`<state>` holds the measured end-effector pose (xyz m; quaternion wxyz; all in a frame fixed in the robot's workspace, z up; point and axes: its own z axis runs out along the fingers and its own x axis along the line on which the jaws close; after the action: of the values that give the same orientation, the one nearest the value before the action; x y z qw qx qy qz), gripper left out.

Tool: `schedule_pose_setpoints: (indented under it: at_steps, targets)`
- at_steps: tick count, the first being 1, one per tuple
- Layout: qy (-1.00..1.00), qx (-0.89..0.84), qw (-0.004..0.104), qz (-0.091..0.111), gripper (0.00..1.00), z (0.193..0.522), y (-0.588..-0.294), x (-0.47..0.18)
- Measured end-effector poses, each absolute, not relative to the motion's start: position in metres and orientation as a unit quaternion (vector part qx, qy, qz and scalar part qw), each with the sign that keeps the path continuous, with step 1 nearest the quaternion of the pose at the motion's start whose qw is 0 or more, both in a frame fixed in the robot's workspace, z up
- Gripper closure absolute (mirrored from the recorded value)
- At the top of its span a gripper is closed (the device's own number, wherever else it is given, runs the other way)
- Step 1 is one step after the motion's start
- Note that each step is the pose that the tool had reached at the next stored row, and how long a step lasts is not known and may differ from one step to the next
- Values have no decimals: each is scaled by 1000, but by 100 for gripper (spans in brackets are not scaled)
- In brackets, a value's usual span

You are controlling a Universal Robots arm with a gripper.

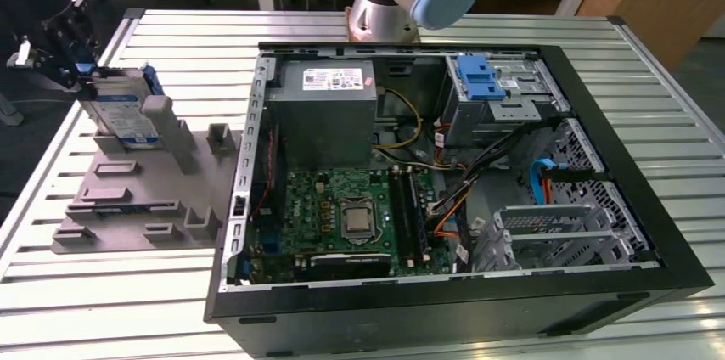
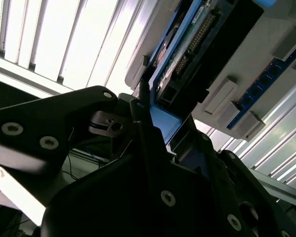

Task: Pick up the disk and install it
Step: 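Pick up the disk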

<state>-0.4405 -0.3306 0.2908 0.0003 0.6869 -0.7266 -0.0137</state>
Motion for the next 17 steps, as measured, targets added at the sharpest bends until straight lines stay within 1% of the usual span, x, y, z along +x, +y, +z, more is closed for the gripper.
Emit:
schedule_pose_setpoints:
  at_steps: [3, 4, 10, 11, 12, 13, 14, 17]
  targets:
    - [-727, 687, 0, -14, 56, 291, -331, -440]
    - [-727, 687, 0, -14, 50, 291, -331, -441]
    - [-727, 687, 0, -14, 50, 291, -331, -441]
    - [-727, 687, 0, -14, 52, 291, -331, -441]
    - [-727, 687, 0, -14, 58, 291, -331, -441]
    - [-727, 687, 0, -14, 58, 291, -331, -441]
    - [-727, 687, 0, -14, 63, 291, -331, -441]
    - [-727, 687, 0, -14, 63, 290, -331, -440]
